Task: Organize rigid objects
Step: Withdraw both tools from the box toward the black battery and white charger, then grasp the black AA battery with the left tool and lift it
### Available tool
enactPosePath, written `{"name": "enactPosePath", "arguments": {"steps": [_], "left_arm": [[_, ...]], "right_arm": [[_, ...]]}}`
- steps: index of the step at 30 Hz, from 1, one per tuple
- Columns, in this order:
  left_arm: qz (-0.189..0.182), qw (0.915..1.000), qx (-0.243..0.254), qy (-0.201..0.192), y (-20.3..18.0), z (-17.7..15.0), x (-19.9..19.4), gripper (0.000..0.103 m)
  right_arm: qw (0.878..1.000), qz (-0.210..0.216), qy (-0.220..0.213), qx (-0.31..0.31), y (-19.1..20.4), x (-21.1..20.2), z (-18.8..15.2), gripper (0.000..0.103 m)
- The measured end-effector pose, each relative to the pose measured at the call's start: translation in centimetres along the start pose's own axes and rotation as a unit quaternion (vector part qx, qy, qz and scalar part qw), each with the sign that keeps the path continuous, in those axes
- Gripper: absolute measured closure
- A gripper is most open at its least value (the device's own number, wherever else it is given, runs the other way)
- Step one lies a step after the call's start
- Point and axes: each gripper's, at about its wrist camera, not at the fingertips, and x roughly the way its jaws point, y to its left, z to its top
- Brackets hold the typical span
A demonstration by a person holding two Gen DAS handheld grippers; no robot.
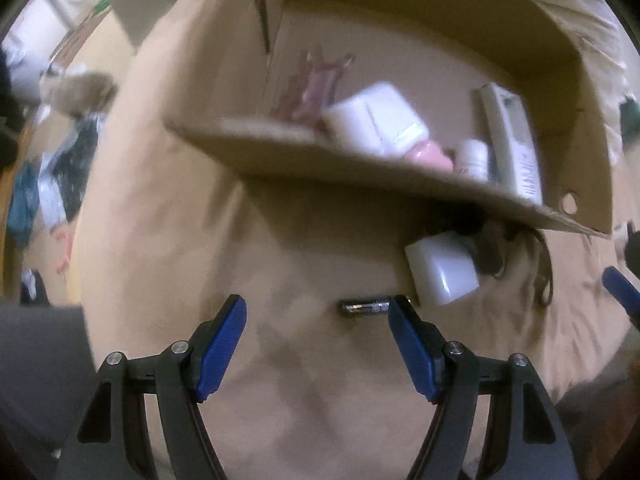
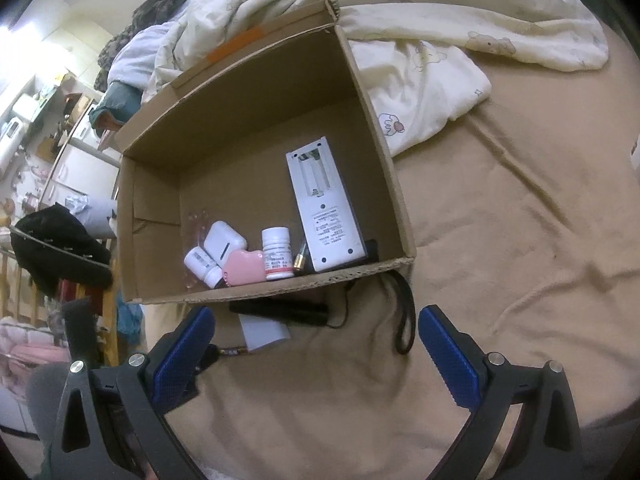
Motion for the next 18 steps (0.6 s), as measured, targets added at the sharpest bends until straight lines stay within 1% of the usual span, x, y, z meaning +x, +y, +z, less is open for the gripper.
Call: {"name": "enactPosePath", "arguments": {"steps": [3, 6, 10, 12, 14, 18], "left_arm": [[0.021, 0.9997, -0.011, 0.006, -0.5, -0.4, 1.4, 0.032], [0.033, 0.9993, -0.014, -0.001, -0.9, -0.5, 1.9, 0.032], [0.040, 0.9992, 0.008, -0.006, -2.2, -0.8, 2.1, 0.032], [0.056, 0.9980, 0.028, -0.009, -3.5, -0.9, 2.4, 0.032], [0.063, 0.9968, 0.040, -0.027, -4.0, -0.9, 2.6, 0.032], [0.067, 0.9956, 0.054, -0.038, -4.4, -0.6, 2.7, 0.032]], "right_arm": [[1.000, -0.005, 0.000, -0.009, 0.4, 0.1, 0.1, 0.000], [1.000, -0.005, 0.000, -0.016, 0.7, 0.2, 0.1, 0.000], [1.000, -0.007, 0.002, -0.024, 1.0, 0.4, 0.2, 0.000], [1.000, -0.006, 0.003, -0.026, 1.1, 0.5, 0.2, 0.000], [1.000, -0.007, 0.004, -0.029, 1.2, 0.6, 0.2, 0.000], [0.999, -0.014, 0.006, -0.036, 1.4, 0.8, 0.0, 0.000]]}}
